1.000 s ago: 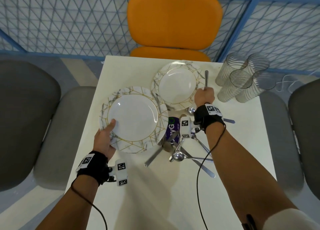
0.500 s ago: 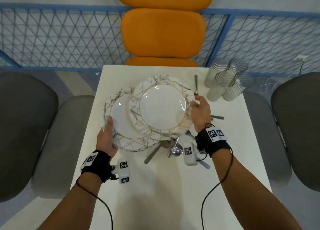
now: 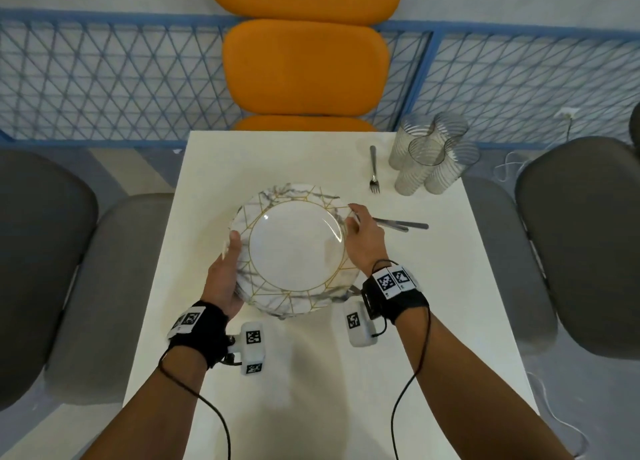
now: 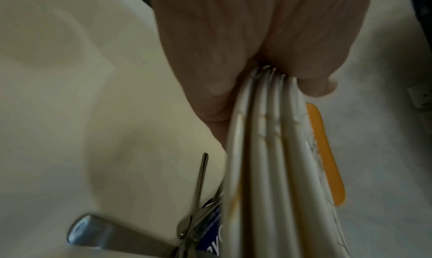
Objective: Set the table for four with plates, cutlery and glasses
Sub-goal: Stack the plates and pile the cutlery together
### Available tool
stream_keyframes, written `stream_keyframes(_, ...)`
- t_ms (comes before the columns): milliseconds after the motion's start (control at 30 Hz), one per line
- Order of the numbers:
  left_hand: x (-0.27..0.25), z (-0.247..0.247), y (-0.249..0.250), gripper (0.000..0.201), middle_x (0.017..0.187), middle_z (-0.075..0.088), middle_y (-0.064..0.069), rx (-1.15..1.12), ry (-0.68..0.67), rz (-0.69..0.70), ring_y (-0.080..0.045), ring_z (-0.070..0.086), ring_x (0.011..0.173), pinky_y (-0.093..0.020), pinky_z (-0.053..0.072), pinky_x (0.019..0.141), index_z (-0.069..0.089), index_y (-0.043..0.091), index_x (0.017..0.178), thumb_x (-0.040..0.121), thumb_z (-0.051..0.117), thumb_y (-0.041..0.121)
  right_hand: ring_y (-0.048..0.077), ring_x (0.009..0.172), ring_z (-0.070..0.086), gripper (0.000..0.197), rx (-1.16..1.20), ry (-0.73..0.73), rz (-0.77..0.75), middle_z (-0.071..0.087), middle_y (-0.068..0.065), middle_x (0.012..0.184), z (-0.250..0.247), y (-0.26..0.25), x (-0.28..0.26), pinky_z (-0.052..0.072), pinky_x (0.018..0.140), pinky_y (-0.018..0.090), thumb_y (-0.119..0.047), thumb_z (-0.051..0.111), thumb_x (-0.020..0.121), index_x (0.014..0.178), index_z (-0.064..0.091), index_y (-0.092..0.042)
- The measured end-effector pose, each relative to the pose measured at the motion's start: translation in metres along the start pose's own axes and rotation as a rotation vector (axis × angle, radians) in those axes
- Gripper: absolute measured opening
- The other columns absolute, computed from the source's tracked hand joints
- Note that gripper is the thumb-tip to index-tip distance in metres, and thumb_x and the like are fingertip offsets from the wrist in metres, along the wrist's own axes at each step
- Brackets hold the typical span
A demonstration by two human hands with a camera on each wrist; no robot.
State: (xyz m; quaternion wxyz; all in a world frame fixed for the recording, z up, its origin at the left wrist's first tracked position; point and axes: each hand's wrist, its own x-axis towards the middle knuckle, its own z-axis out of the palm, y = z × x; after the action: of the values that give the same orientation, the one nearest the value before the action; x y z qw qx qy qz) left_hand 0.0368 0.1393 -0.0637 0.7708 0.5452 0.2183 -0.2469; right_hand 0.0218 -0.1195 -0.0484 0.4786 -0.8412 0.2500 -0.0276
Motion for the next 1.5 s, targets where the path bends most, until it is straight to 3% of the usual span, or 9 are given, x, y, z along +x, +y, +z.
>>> stream_keyframes(133, 0.000, 0.009, -0.009, 0.045, 0.126, 0.072, -0.006, 0.117, 0.153, 0.066, -0.029, 0.069, 0.116, -0.053, 0.057, 0.098, 0.059, 0.016, 0.133, 0.095, 0.073, 0.035, 0.029, 0.123, 0.056, 0.036, 0.022, 0.122, -0.022, 0.063, 0.014, 0.130, 0.007, 0.010, -0.006, 0.040, 0.105, 0.028, -0.014, 0.044, 0.105, 0.138, 0.056, -0.013)
stream_keyframes(267, 0.005, 0.028, -0.020, 0.062, 0.132, 0.066, -0.007, 0.558, 0.372, 0.229, -0.032, 0.061, 0.124, -0.050, 0.050, 0.107, 0.054, 0.014, 0.138, 0.093, 0.066, 0.056, 0.030, 0.113, 0.058, 0.038, 0.009, 0.140, 0.016, 0.064, 0.015, 0.118, 0.006, 0.025, -0.011, 0.041, 0.099, 0.031, -0.017, 0.040, 0.106, 0.142, 0.053, -0.017)
stream_keyframes(367, 0.000, 0.056, -0.024, 0.062, 0.132, 0.066, -0.013, 0.698, 0.403, 0.273, -0.035, 0.059, 0.125, -0.040, 0.047, 0.104, 0.051, 0.010, 0.142, 0.097, 0.061, 0.053, 0.029, 0.112, 0.058, 0.038, 0.020, 0.164, 0.041, 0.064, 0.013, 0.117, -0.012, 0.045, -0.016, 0.040, 0.096, 0.029, -0.019, 0.039, 0.106, 0.142, 0.053, -0.015)
stream_keyframes(467, -0.006, 0.100, -0.036, 0.051, 0.122, 0.070, -0.010, 0.745, 0.314, 0.302, -0.034, 0.065, 0.114, -0.038, 0.051, 0.094, 0.048, 0.017, 0.142, 0.100, 0.060, 0.043, 0.026, 0.118, 0.056, 0.039, 0.037, 0.192, 0.091, 0.062, 0.011, 0.124, -0.048, 0.075, -0.018, 0.041, 0.103, 0.032, -0.024, 0.044, 0.104, 0.141, 0.053, -0.016)
stream_keyframes(567, -0.002, 0.149, -0.062, 0.056, 0.136, 0.063, -0.012, 0.872, 0.169, 0.273, -0.036, 0.060, 0.127, -0.047, 0.050, 0.104, 0.040, 0.015, 0.148, 0.101, 0.059, 0.038, 0.030, 0.125, 0.054, 0.042, -0.003, 0.235, 0.186, 0.058, 0.013, 0.132, -0.094, 0.113, -0.019, 0.042, 0.109, 0.042, -0.025, 0.052, 0.101, 0.142, 0.052, -0.014)
stream_keyframes(667, 0.001, 0.199, -0.094, 0.072, 0.158, 0.041, -0.016, 1.006, 0.020, 0.178, -0.036, 0.044, 0.144, -0.048, 0.038, 0.118, 0.020, 0.010, 0.160, 0.101, 0.060, 0.025, 0.035, 0.129, 0.050, 0.043, -0.074, 0.264, 0.281, 0.055, 0.016, 0.138, -0.141, 0.149, -0.020, 0.038, 0.111, 0.042, -0.023, 0.051, 0.102, 0.144, 0.049, -0.013)
stream_keyframes(800, 0.001, 0.250, -0.134, 0.077, 0.168, 0.011, -0.019, 1.135, -0.115, 0.072, -0.035, 0.034, 0.149, -0.037, 0.034, 0.118, 0.008, 0.004, 0.162, 0.103, 0.057, 0.016, 0.041, 0.130, 0.048, 0.039, -0.133, 0.267, 0.372, 0.056, 0.019, 0.137, -0.189, 0.186, -0.020, 0.036, 0.110, 0.043, -0.017, 0.048, 0.103, 0.141, 0.052, -0.013)
stream_keyframes(1067, 0.012, 0.290, -0.178, 0.073, 0.153, 0.036, -0.016, 1.295, -0.177, 0.013, -0.034, 0.038, 0.142, -0.043, 0.042, 0.115, 0.026, 0.004, 0.155, 0.096, 0.066, 0.021, 0.043, 0.121, 0.052, 0.034, -0.154, 0.262, 0.457, 0.060, 0.021, 0.127, -0.226, 0.247, -0.013, 0.042, 0.103, 0.046, -0.018, 0.049, 0.102, 0.134, 0.055, -0.011)
stream_keyframes(1500, 0.013, 0.280, -0.174, 0.072, 0.152, 0.031, -0.010, 1.217, -0.125, 0.017, -0.032, 0.041, 0.139, -0.046, 0.052, 0.106, 0.032, 0.007, 0.154, 0.094, 0.069, 0.020, 0.041, 0.125, 0.051, 0.041, -0.107, 0.223, 0.509, 0.057, 0.018, 0.135, -0.217, 0.248, -0.004, 0.043, 0.107, 0.050, -0.023, 0.049, 0.100, 0.139, 0.047, -0.012)
